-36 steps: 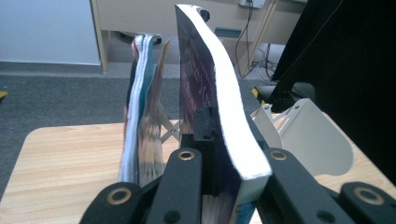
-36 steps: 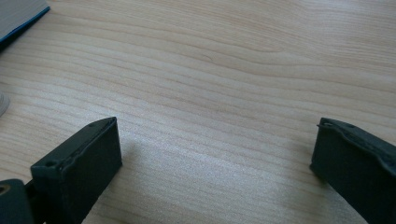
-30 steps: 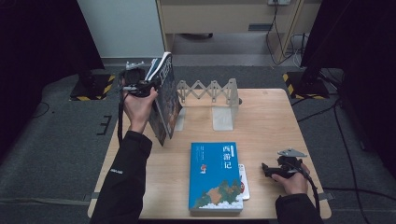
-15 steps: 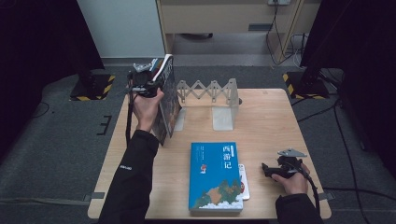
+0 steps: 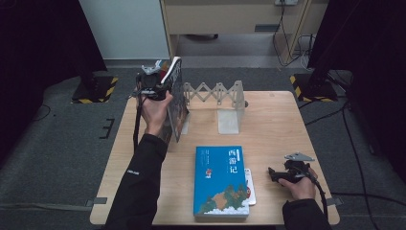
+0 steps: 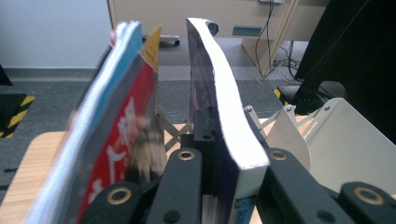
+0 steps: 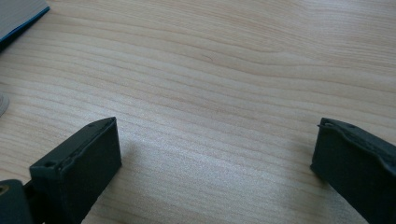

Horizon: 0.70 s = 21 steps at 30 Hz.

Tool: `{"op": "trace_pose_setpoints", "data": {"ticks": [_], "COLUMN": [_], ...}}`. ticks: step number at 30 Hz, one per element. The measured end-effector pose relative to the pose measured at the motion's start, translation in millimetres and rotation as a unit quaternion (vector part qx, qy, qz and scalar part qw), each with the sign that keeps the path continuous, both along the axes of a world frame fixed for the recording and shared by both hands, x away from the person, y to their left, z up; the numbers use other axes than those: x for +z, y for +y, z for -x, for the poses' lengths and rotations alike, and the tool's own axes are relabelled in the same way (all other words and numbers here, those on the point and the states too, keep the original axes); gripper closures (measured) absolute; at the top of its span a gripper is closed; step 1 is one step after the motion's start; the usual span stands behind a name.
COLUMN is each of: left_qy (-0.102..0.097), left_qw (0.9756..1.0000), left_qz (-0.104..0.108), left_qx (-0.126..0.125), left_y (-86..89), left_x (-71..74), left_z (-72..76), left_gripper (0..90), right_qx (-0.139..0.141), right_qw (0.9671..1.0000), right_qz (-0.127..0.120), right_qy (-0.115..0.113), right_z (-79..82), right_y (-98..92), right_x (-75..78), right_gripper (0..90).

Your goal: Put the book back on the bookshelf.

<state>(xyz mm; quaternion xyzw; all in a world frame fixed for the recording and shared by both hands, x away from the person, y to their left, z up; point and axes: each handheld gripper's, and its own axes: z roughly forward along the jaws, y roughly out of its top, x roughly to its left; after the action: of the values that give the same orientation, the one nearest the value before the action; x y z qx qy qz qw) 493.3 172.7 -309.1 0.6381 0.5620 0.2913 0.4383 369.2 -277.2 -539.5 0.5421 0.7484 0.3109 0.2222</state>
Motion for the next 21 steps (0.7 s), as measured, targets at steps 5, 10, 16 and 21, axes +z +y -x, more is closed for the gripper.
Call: {"op": "trace_pose_setpoints", "data": {"ticks": [5, 10, 16, 21], "left_qy": [0.002, -0.014, -0.019, -0.021], "left_qw": [1.0, 0.9998, 0.9994, 0.9993], "left_qz": [-0.003, -0.008, -0.014, -0.016], "left_qx": [0.004, 0.014, 0.026, 0.027], "left_y": [-3.6, -4.9, 0.6, 3.0], "left_x": [-6.2, -13.1, -16.9, -18.3], "left_z": [-3.5, -3.3, -2.8, -1.7], "left_gripper": [81.8, 81.8, 81.8, 81.7], "right_qx": [0.0, 0.0, 0.0, 0.0], "right_qw": [1.0, 1.0, 1.0, 1.0], "right_qz": [0.0, 0.0, 0.0, 0.0], "right_qy": [-0.001, 0.0, 0.001, 0.001], "right_z": [0.0, 0.0, -0.3, -0.3], "right_y": [0.1, 0.1, 0.2, 0.3], "right_x": [-0.1, 0.0, -0.1, -0.1], "right_gripper": [1.4, 1.3, 1.1, 1.1]}}
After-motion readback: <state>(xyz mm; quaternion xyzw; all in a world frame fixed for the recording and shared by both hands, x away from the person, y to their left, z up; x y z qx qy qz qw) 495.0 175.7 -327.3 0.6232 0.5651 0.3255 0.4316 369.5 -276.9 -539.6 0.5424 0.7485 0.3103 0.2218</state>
